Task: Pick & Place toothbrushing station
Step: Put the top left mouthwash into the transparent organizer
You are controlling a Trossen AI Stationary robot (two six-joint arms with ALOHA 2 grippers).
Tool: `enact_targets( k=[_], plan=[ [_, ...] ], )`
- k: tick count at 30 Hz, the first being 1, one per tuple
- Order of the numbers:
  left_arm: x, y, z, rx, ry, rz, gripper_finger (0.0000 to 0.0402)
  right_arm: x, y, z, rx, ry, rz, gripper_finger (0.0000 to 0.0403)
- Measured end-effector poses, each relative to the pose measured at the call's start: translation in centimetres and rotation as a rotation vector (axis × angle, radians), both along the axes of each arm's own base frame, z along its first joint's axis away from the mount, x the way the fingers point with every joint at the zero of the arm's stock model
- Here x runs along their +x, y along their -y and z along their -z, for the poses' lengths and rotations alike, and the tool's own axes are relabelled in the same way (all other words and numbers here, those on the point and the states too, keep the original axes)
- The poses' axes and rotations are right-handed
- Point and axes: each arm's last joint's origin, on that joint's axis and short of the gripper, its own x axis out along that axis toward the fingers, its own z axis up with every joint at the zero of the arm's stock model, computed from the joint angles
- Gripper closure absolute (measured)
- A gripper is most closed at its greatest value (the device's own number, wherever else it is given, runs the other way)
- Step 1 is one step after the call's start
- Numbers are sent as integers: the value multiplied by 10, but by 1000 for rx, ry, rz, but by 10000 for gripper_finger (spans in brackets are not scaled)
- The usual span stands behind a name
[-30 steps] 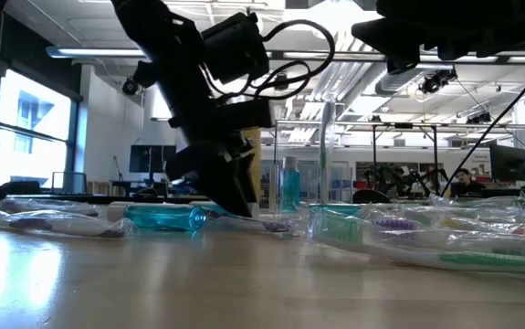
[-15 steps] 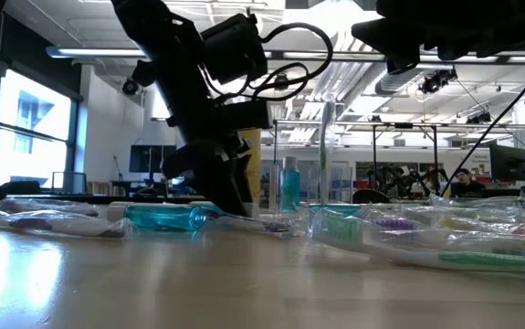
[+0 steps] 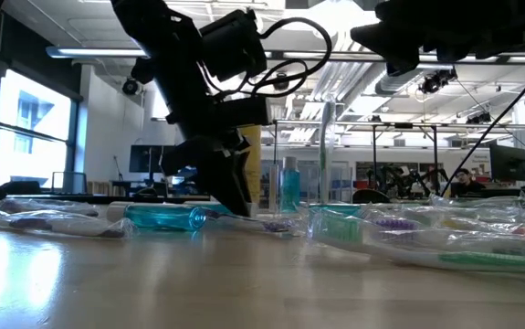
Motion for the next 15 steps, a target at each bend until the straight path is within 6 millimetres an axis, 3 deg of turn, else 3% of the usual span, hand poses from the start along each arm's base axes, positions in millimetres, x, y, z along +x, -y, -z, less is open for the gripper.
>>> enact_targets(
  k=[8,15],
  plan=[
    [0,0,0,-5,1,10,319,3,9,4,46,-45,43,200],
    [-6,16,-17,6,27,46,319,3,10,5,61,-61,46,199]
  ],
)
